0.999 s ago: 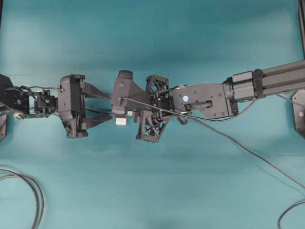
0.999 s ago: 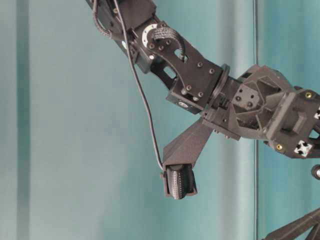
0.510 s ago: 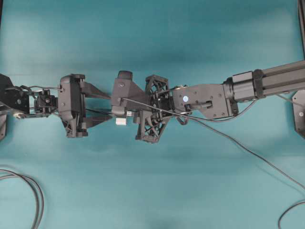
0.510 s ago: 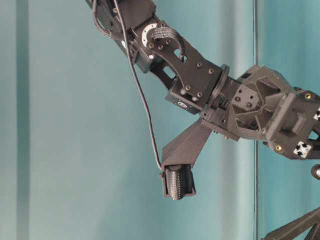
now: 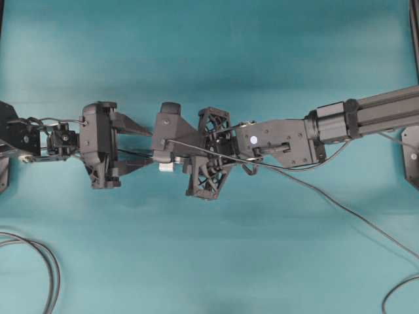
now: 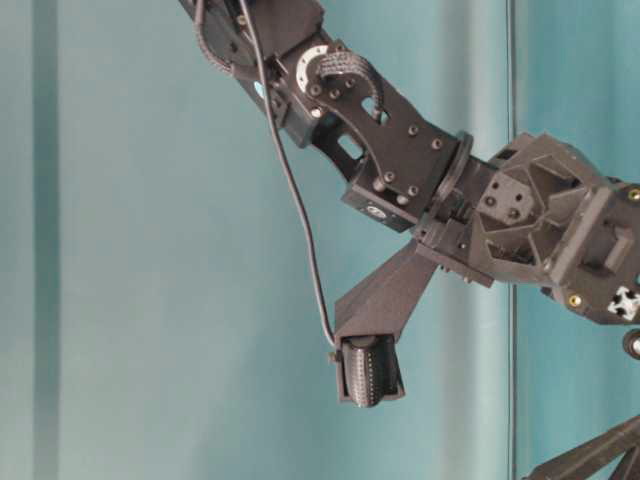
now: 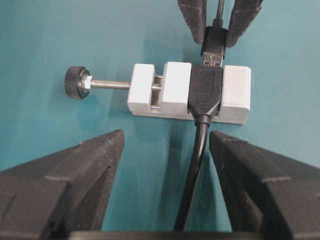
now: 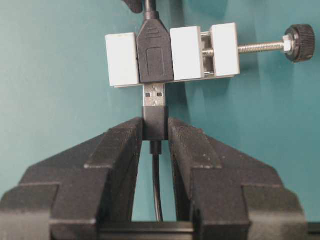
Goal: Insert the USB cable into the female connector supported by the left arm.
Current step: 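Push the plug leftward into the female connector opening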
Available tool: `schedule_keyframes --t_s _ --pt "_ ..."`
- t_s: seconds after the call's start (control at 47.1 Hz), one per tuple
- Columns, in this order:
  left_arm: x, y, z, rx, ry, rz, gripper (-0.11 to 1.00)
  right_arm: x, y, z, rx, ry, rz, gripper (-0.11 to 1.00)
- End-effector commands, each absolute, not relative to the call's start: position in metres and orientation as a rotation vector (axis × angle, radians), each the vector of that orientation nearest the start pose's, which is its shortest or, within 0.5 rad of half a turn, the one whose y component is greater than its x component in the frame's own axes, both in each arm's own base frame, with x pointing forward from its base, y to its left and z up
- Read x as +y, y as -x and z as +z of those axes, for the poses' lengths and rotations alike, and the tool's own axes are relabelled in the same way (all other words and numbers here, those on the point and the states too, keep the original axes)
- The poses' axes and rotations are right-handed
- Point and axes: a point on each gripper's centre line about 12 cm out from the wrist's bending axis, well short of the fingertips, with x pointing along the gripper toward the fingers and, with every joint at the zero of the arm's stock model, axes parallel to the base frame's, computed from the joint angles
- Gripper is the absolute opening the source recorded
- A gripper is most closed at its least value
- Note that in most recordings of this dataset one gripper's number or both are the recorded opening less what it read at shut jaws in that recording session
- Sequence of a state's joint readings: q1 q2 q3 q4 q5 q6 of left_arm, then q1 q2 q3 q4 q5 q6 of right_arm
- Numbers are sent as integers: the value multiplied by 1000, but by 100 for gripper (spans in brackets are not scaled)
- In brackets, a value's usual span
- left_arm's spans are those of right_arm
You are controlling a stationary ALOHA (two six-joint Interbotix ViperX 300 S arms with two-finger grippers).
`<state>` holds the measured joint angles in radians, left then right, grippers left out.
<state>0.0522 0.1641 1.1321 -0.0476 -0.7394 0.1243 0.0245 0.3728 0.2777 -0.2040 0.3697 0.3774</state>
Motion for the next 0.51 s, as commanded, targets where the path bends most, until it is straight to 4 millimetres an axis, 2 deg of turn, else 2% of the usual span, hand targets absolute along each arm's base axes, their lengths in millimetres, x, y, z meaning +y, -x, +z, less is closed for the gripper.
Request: schedule_keyframes --t_s 0.0,0.489 --pt "19 -293 67 538 -96 55 77 3 -473 119 954 -119 -131 21" --pt "19 -293 67 540 -97 54 77 2 -476 126 958 -98 -135 21"
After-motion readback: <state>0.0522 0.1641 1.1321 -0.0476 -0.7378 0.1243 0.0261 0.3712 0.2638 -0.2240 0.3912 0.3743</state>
